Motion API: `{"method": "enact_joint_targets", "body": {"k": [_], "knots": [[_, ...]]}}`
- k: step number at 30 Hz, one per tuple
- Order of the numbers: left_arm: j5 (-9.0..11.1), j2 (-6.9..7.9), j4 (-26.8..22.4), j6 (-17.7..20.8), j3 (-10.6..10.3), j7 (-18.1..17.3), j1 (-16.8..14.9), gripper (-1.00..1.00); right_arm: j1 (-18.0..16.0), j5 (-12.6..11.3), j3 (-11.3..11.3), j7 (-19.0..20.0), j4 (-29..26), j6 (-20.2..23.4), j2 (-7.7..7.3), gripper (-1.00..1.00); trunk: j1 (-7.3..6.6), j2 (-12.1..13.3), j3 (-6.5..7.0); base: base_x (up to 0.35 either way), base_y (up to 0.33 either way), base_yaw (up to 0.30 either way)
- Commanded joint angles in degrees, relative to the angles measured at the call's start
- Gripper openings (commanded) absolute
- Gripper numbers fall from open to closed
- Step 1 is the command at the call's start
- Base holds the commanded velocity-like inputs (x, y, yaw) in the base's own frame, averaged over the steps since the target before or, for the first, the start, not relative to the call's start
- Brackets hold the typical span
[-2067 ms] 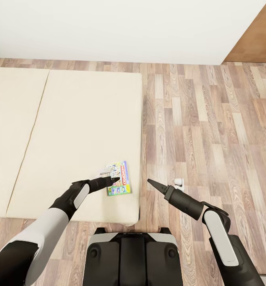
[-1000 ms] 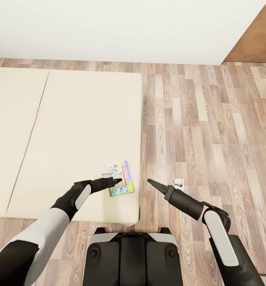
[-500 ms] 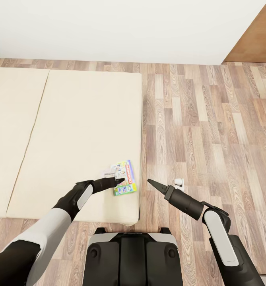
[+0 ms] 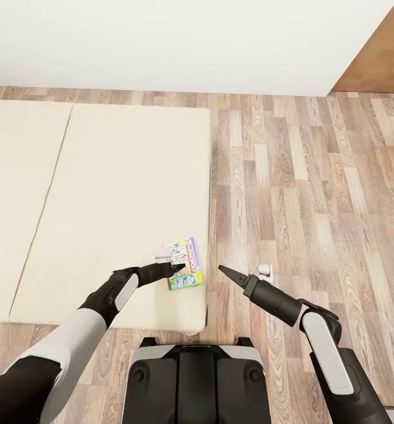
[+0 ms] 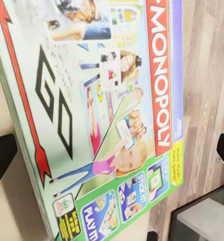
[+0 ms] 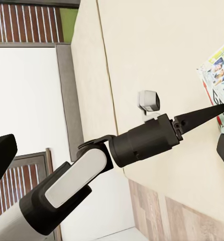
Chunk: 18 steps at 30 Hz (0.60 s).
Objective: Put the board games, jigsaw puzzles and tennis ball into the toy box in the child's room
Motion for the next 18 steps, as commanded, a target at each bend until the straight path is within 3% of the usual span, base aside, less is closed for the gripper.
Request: {"method": "enact_joint_targets", "body": {"k": [1, 18], "knots": [[0.5, 0.01, 0.0, 0.4, -0.1, 0.0, 0.0, 1.00, 0.0, -0.1, 0.0, 0.1, 0.0, 0.3, -0.01, 1.00, 0.03, -0.1, -0.06, 0.000, 0.000, 0.000], [0.5, 0.02, 0.0, 0.4, -0.1, 0.0, 0.0, 1.00, 0.0, -0.1, 0.0, 0.2, 0.0, 0.4, -0.01, 1.00, 0.03, -0.1, -0.06, 0.000, 0.000, 0.000]]}}
